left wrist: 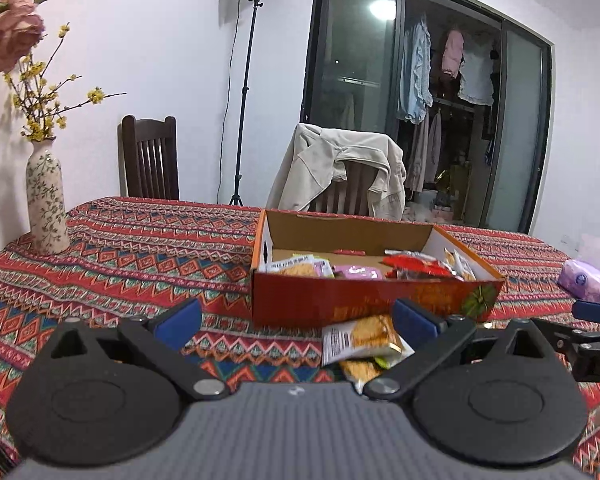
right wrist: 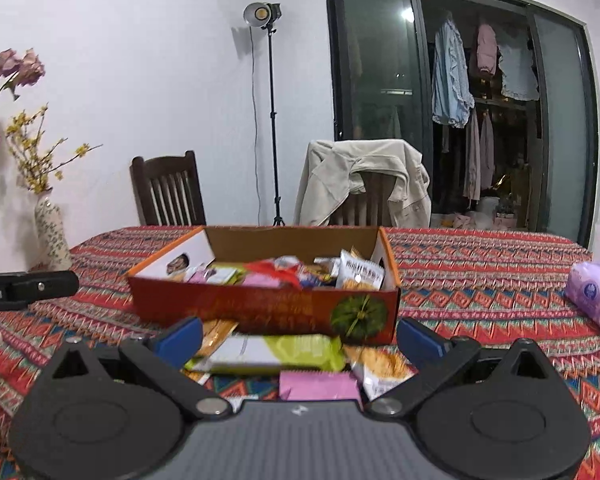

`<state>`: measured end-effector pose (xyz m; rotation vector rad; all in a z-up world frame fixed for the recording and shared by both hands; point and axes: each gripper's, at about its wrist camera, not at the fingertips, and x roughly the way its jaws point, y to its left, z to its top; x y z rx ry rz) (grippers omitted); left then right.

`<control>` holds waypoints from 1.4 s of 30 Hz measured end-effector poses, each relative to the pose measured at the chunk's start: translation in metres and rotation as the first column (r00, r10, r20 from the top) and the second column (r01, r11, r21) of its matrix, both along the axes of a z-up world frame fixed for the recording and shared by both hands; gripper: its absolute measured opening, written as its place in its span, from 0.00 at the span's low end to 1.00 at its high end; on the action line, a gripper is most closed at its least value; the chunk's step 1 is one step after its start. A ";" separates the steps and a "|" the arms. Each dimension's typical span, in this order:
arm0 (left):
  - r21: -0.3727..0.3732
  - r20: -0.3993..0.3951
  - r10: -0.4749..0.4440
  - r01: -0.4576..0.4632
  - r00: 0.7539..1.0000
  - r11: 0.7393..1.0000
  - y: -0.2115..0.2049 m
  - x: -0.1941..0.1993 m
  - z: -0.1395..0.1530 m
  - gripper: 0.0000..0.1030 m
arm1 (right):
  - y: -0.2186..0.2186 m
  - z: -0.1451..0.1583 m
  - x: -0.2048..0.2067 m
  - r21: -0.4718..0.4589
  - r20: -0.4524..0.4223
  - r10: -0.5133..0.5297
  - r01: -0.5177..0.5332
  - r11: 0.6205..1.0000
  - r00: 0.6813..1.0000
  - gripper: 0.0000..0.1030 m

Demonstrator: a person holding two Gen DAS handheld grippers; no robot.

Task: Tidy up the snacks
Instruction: 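Lift both open tools out of the box and move back to the pile, then lower the right tool onto the pink packet and close on it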

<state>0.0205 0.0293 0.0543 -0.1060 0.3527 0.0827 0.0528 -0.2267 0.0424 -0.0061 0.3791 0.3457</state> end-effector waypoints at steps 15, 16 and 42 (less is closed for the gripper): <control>-0.016 -0.031 -0.001 0.001 1.000 1.000 0.006 -0.024 -0.026 1.00 | 0.003 -0.021 -0.035 -0.008 -0.032 0.036 -0.036 0.999 0.999 1.00; -0.018 -0.033 0.000 0.000 0.999 1.000 0.007 -0.024 -0.026 1.00 | 0.002 -0.022 -0.034 -0.008 -0.034 0.036 -0.036 0.999 0.999 1.00; -0.048 -0.061 -0.004 0.001 0.998 0.999 0.022 -0.004 -0.044 1.00 | 0.003 -0.036 -0.018 -0.063 -0.099 -0.001 -0.005 0.998 0.995 1.00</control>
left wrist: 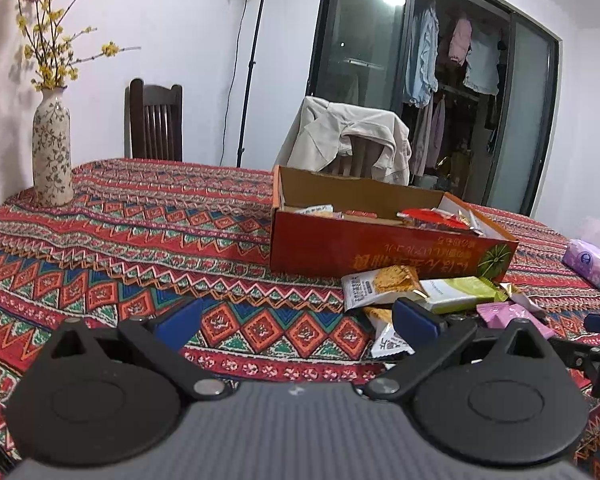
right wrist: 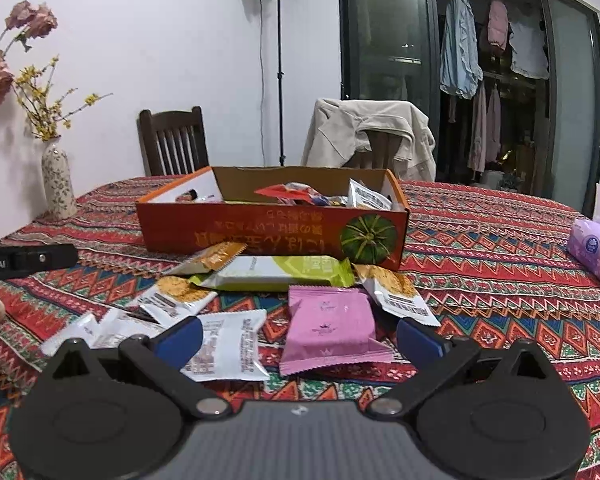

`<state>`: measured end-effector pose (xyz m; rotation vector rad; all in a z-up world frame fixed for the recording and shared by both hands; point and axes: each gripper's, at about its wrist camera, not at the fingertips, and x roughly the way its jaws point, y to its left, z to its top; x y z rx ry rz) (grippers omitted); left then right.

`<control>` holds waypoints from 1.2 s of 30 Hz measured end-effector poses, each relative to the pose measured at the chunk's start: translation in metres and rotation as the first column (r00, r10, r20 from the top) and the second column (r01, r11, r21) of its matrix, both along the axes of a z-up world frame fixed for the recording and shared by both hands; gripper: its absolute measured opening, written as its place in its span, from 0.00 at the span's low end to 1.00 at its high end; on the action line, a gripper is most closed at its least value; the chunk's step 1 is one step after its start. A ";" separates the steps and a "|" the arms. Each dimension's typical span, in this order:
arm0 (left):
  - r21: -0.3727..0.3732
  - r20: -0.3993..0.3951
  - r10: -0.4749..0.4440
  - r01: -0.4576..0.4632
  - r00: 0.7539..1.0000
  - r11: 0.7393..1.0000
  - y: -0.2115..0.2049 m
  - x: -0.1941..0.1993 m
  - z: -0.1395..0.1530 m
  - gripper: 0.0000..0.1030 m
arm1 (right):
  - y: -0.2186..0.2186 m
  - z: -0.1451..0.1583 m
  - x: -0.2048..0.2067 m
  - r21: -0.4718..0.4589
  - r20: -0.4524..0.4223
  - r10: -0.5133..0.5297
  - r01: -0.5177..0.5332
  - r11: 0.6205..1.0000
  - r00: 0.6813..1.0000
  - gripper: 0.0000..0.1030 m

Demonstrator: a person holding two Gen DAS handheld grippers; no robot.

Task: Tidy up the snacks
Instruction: 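Lower the right tool onto the pink packet and close on it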

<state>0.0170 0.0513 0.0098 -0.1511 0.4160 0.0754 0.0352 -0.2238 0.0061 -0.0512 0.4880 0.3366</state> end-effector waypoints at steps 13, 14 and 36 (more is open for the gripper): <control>-0.042 -0.020 -0.005 0.004 1.000 0.999 0.010 0.009 -0.012 1.00 | 0.010 -0.002 0.039 -0.088 -0.057 -0.027 0.022 0.996 0.998 0.74; -0.046 -0.020 -0.006 0.005 1.000 0.999 0.010 0.009 -0.012 1.00 | 0.011 -0.002 0.042 -0.094 -0.070 -0.020 0.014 0.995 0.997 0.73; -0.063 -0.042 0.005 -0.007 0.999 0.998 0.012 0.012 -0.015 1.00 | 0.011 -0.019 0.066 -0.091 -0.085 -0.047 0.039 0.995 0.995 0.60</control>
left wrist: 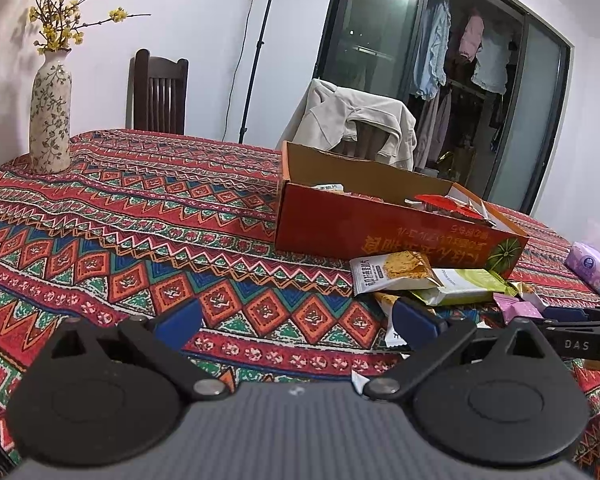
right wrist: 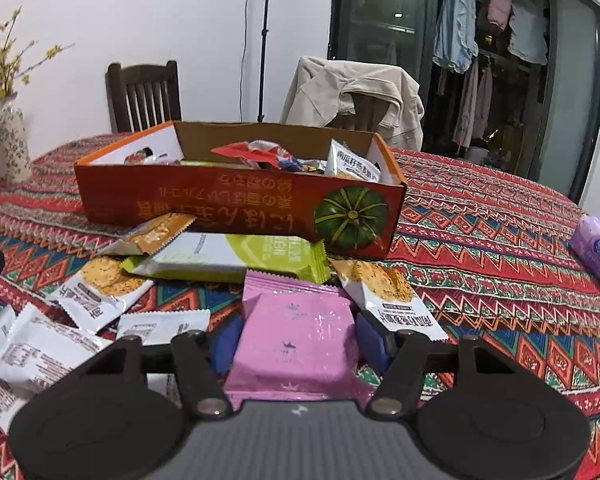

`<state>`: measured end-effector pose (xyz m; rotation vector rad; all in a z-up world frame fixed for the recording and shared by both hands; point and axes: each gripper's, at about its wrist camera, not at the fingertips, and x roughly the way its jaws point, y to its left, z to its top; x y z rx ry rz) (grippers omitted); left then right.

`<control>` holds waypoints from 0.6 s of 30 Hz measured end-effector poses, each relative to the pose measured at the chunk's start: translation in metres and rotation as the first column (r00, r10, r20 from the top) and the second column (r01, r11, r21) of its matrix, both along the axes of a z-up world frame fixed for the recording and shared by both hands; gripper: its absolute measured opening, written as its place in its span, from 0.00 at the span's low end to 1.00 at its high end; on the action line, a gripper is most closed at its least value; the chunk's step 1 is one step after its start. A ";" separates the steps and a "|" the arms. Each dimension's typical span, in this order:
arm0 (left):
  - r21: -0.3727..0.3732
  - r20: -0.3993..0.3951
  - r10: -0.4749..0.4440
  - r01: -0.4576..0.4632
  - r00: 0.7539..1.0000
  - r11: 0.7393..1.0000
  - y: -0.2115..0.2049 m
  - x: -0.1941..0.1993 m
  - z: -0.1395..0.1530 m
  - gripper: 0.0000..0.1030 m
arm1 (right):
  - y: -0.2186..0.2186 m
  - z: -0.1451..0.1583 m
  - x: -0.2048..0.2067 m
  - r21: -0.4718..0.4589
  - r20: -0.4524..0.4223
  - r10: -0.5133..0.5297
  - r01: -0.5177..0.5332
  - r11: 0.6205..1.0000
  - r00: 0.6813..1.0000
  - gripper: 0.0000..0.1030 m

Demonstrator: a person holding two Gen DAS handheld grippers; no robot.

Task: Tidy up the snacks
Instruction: 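Lower the right tool onto the pink packet and close on it, then grasp the white cookie packet with the left tool while the right tool holds the pink packet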

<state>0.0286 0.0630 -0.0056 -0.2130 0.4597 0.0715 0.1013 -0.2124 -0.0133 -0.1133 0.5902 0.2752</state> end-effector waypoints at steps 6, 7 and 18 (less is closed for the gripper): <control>0.001 -0.003 0.003 -0.003 1.000 1.000 0.000 0.001 0.000 1.00 | -0.004 -0.003 0.004 0.030 -0.030 0.000 0.001 1.000 1.000 0.60; 0.001 -0.003 0.003 -0.003 1.000 1.000 0.000 0.001 0.000 1.00 | -0.004 -0.003 0.004 0.033 -0.032 0.001 0.000 0.999 0.999 0.60; 0.017 -0.032 0.019 -0.019 0.999 1.000 -0.002 0.006 -0.001 1.00 | -0.007 0.002 -0.009 0.050 0.053 -0.005 0.002 0.999 0.999 0.57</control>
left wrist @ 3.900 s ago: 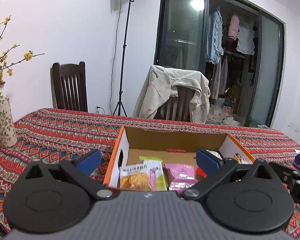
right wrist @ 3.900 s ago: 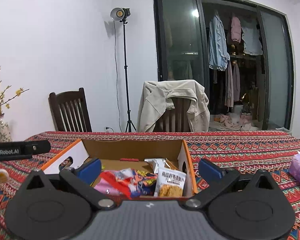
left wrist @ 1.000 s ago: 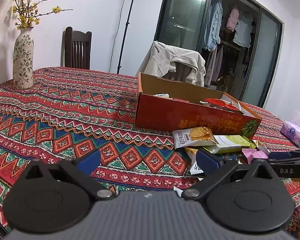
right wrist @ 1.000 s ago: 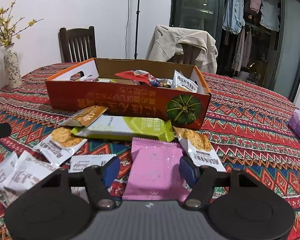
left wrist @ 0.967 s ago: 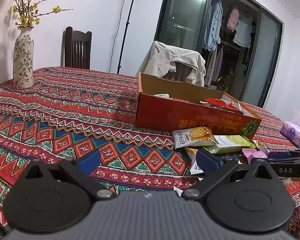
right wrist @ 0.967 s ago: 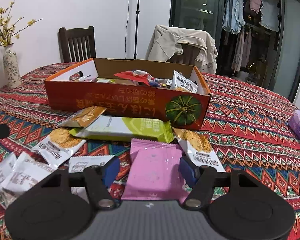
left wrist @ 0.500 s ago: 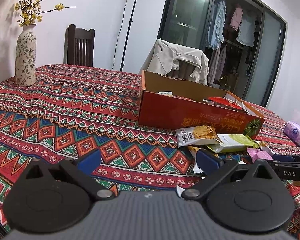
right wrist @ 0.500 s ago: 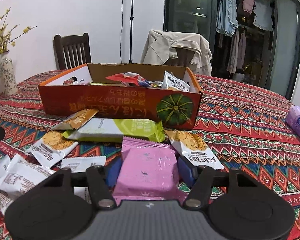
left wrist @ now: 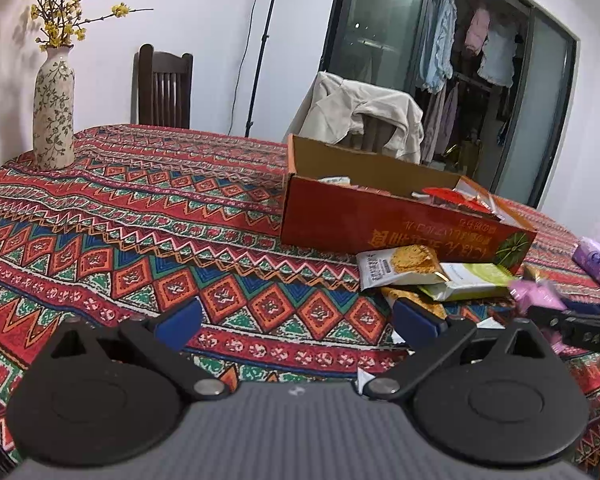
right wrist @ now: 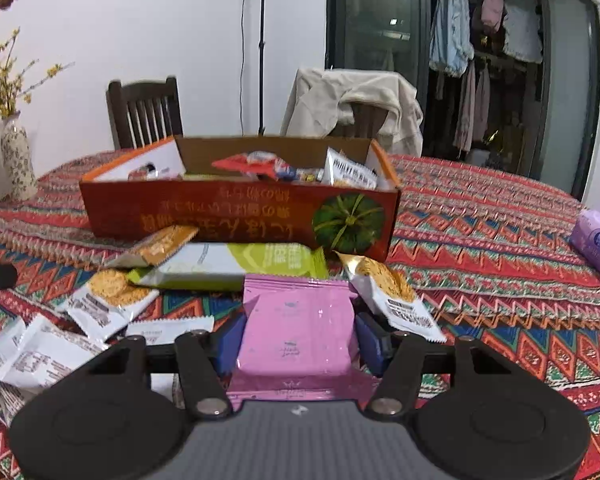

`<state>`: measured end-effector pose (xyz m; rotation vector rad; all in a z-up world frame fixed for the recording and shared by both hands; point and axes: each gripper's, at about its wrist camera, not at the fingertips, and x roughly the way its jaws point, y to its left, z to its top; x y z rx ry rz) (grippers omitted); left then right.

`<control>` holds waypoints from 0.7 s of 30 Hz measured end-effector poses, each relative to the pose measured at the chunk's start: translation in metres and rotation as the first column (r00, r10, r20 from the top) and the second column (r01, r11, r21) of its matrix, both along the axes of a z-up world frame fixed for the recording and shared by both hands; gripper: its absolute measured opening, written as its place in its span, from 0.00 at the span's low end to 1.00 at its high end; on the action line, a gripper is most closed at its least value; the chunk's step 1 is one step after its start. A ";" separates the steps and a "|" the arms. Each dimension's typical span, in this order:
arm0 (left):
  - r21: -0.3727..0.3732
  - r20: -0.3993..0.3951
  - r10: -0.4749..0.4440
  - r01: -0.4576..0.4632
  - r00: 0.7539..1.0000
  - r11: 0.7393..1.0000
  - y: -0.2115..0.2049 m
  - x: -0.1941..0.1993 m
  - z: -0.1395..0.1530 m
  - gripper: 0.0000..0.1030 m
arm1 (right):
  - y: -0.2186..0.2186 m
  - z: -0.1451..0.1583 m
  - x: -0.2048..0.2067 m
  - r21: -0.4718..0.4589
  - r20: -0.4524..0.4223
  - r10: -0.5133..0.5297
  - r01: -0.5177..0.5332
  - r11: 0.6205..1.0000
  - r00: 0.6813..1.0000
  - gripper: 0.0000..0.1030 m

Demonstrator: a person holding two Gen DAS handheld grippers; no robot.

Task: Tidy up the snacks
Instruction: 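Grasp the white cookie packet with the left tool while the right tool holds the pink packet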

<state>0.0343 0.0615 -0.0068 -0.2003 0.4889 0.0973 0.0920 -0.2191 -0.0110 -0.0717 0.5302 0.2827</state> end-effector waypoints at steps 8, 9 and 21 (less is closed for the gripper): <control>0.065 -0.010 0.002 -0.002 1.000 0.998 -0.017 0.006 0.014 1.00 | -0.008 0.007 -0.010 0.059 0.074 -0.001 -0.003 0.998 0.997 0.57; 0.076 -0.010 -0.002 0.002 1.000 0.997 -0.021 0.008 0.017 1.00 | -0.008 0.007 -0.010 0.061 0.078 0.000 -0.004 0.998 0.997 0.57; 0.175 -0.171 -0.046 0.076 0.984 0.982 -0.087 0.064 0.013 1.00 | -0.025 0.008 -0.008 0.141 0.069 -0.052 0.042 0.989 0.996 0.57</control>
